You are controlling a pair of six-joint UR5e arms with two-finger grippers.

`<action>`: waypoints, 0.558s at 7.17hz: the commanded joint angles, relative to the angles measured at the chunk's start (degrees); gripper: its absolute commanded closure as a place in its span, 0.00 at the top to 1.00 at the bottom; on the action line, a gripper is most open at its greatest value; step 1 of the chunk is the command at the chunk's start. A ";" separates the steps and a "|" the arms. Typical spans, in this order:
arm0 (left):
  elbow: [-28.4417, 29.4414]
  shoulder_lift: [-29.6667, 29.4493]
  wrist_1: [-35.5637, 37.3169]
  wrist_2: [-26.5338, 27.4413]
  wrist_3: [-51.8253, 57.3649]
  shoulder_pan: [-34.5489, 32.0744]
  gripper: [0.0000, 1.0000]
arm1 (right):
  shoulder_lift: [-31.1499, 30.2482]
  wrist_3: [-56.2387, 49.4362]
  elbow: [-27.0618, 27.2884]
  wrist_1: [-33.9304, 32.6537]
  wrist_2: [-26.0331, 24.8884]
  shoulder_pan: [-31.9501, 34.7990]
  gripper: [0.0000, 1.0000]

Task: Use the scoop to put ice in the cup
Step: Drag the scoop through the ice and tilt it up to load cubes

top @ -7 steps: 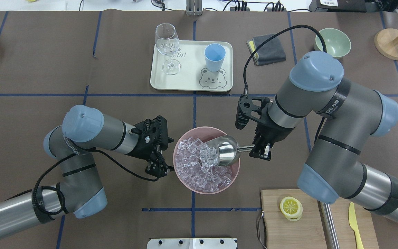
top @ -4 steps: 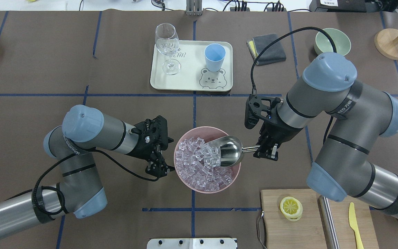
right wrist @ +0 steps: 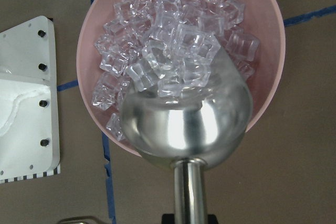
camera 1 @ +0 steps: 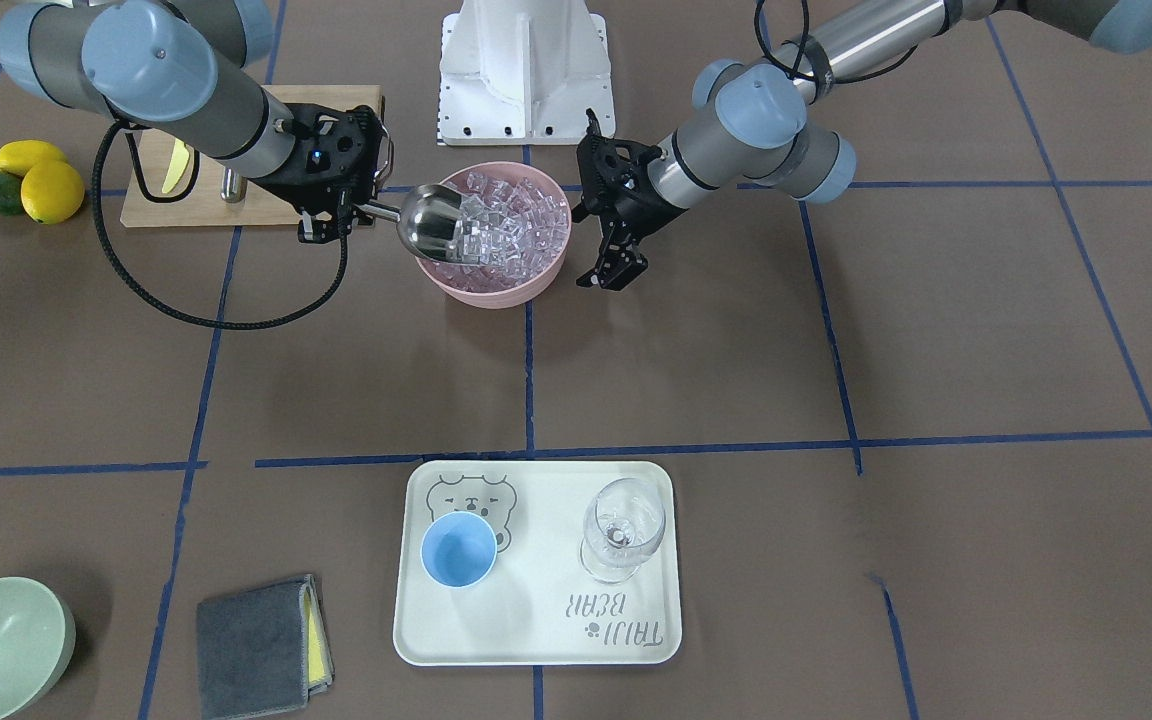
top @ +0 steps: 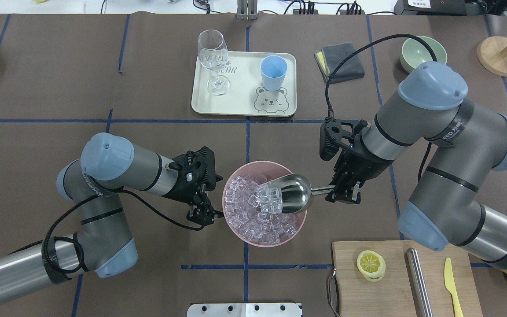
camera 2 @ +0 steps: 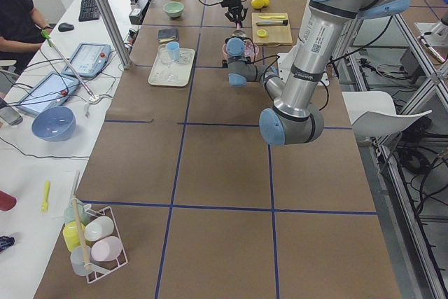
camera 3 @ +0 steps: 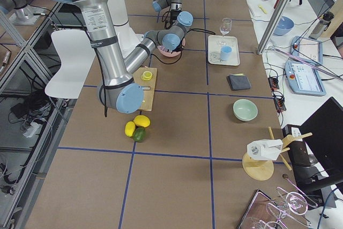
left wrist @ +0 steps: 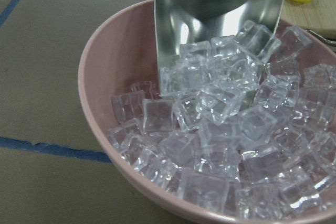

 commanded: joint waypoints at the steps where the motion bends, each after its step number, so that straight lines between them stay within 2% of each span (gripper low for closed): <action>1: 0.00 -0.24 0.20 0.00 -0.17 -0.09 1.00 | -0.22 0.40 -0.54 2.17 1.07 0.30 0.00; 4: -0.09 -0.06 0.11 -0.61 -0.09 -0.26 1.00 | -0.48 1.81 -1.60 5.53 2.47 1.26 0.00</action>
